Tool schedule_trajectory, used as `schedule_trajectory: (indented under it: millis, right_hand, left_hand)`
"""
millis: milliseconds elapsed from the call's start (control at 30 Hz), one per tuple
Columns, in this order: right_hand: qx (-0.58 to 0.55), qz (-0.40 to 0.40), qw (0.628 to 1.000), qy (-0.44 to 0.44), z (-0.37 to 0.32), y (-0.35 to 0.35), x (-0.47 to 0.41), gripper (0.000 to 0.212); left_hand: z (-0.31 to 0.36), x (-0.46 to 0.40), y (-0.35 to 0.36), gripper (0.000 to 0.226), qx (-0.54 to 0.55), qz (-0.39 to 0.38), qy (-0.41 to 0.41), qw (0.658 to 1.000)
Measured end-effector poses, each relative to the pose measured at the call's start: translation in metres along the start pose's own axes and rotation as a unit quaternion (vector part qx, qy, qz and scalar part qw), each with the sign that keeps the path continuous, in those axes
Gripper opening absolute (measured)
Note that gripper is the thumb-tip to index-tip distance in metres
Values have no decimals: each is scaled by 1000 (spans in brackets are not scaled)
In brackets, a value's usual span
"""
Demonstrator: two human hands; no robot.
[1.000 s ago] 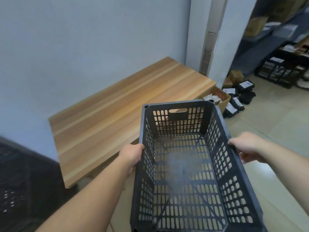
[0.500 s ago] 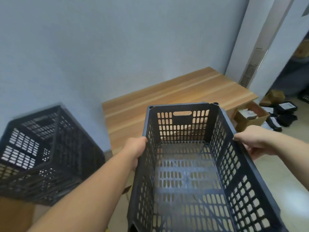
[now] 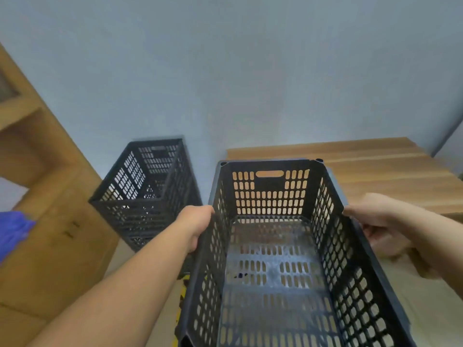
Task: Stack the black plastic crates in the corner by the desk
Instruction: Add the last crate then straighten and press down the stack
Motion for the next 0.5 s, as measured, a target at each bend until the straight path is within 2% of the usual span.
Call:
schedule_trajectory:
  millis: [167,267,367,500]
  right_hand:
    - [29,-13,997,-65,-76,37,7,36]
    - [33,-27,996,-84,-119,64,11,36]
    - [27,-31,994,-103,-164,90,17,32]
    - [12,-29,992,-123,-222,126,26,29]
  left_hand:
    - [-14,-3,-75,24,42,50,-10,998]
    - [-25,-31,-120,49,49,70,-19,996]
    - [-22,-42,-169,37,52,95,-17,994]
    - [-10,-64,-231,35,53,98,-1,994]
Point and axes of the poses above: each hand's wrist, its own x-axis away from the middle knuckle, its own y-axis out of the palm, z = x × y, the point moved 9 cm from there along -x, towards the middle knuckle, and after that the axes turned 7 degrees about -x, right-handed, at the moved point
